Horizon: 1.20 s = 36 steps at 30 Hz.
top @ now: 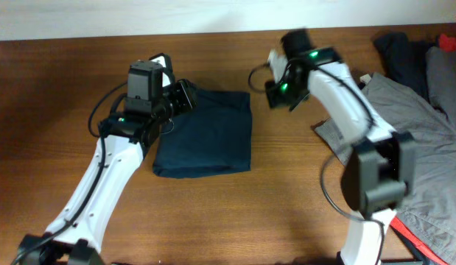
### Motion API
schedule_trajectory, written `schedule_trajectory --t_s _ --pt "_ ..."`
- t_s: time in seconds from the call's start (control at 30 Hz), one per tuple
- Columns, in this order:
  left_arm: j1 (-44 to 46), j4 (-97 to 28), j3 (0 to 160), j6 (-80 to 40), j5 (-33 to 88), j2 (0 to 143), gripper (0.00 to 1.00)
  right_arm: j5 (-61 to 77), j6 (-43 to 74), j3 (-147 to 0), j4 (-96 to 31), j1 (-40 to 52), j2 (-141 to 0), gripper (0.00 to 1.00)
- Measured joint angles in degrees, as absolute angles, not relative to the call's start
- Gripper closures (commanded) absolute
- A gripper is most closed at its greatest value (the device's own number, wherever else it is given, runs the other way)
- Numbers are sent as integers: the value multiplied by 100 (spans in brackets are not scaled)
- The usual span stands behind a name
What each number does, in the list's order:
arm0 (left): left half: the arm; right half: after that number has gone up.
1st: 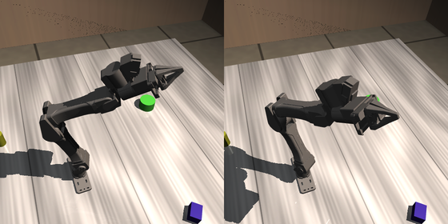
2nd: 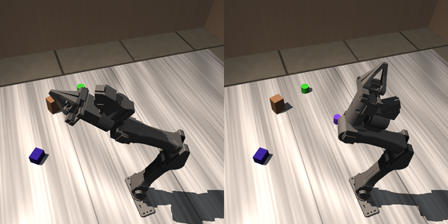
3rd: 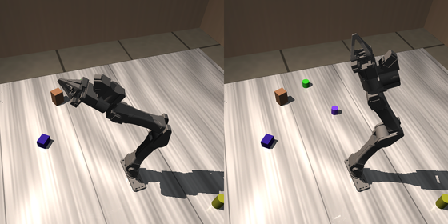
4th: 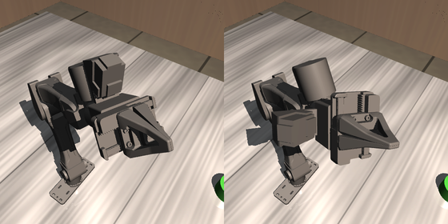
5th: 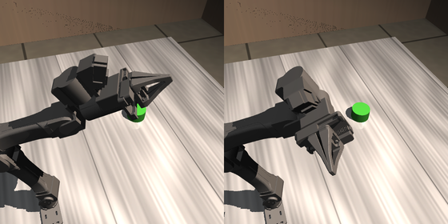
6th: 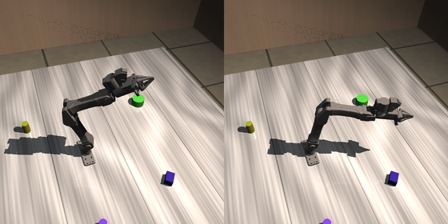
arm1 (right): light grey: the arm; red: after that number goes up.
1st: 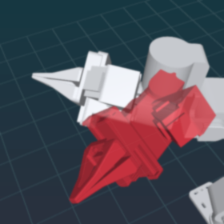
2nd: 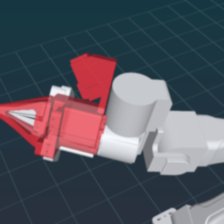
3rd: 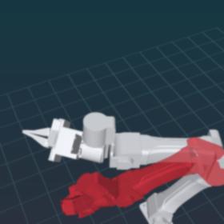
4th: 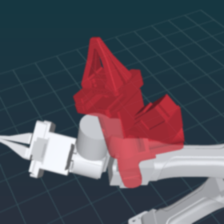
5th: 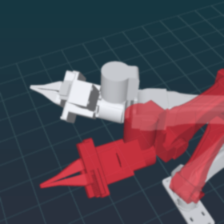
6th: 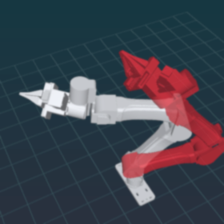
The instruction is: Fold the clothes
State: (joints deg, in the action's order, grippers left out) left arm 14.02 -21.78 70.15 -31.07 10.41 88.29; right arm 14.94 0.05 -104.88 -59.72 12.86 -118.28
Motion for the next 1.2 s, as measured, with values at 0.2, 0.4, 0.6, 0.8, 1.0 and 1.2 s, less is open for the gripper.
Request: schedule_trajectory --t_s 0.2,0.4,0.6,0.8,1.0,1.2 --pt "1400 -2403 7030 -3085 781 9631 50 2639 -272 -10707 -6038 1568 -11299 96" --pt "1393 -2510 7030 -3085 679 10490 50 3105 -346 -10617 -6287 2084 -11782 96" --pt "1385 -2867 7054 -3083 661 11076 50 3164 -349 -10582 -6351 2250 -12512 96" --pt "1330 -3199 7146 -3081 657 11150 50 3164 -349 -10377 -6453 2250 -13194 96" --pt "1295 -3721 7190 -3039 711 11150 95 2965 -333 -10175 -6427 2250 -13384 96" --pt "1227 -4888 7199 -3002 1734 11157 86 2215 -126 -10363 -6355 2134 -13321 96"
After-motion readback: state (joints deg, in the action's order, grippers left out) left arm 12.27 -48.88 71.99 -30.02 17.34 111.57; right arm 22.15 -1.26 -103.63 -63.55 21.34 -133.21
